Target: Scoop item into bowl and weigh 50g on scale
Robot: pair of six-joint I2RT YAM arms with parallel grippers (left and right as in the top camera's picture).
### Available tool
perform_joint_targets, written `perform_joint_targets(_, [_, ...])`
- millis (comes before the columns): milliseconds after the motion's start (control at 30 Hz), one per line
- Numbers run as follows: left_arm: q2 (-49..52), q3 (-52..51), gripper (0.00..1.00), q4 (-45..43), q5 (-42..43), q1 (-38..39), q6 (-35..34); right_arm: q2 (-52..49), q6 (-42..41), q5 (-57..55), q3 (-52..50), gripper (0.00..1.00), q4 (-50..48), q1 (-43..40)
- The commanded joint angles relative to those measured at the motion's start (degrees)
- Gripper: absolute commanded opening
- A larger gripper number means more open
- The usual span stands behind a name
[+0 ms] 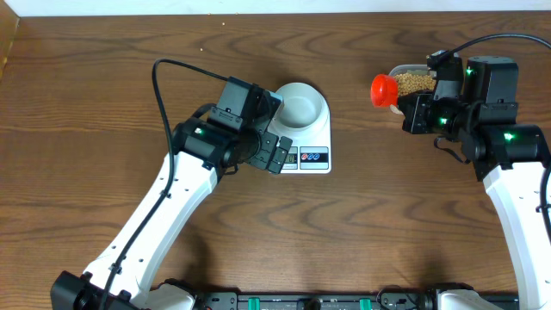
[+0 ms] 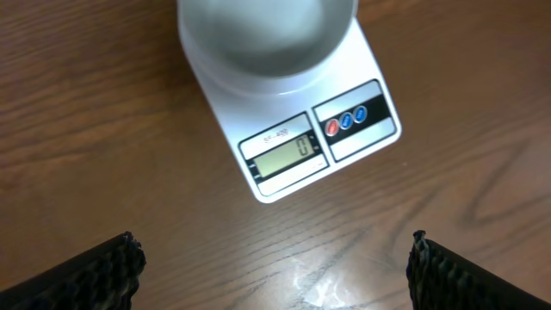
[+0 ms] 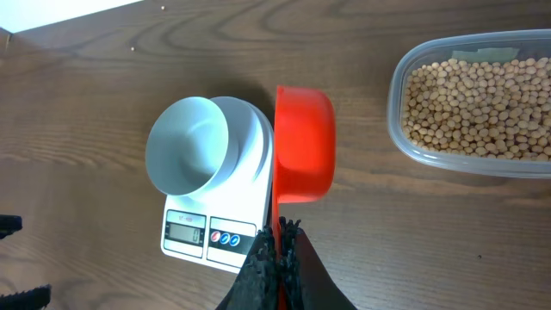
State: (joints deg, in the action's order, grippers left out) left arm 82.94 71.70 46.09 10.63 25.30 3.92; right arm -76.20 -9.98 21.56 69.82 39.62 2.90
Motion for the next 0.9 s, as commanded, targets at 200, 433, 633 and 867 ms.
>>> perform_joint_targets(200, [0.2, -0.3, 1.0, 0.3, 3.3, -0.1, 2.1, 0.8, 0.9, -0.3, 1.0, 0.01, 0.0, -0.2])
perform_joint_targets(433, [0.2, -0.3, 1.0, 0.7, 3.6, -0.1, 2.1, 0.8, 0.9, -0.3, 1.0, 0.01, 0.0, -0.2])
perform_joint_targets(633, [0.2, -0.3, 1.0, 1.2, 3.8, -0.1, 2.1, 0.8, 0.9, -0.3, 1.0, 0.01, 0.0, -0.2])
perform_joint_targets(867, [0.2, -0.3, 1.0, 1.0, 3.7, -0.1, 2.1, 0.8, 0.9, -0.3, 1.0, 0.01, 0.0, -0.2])
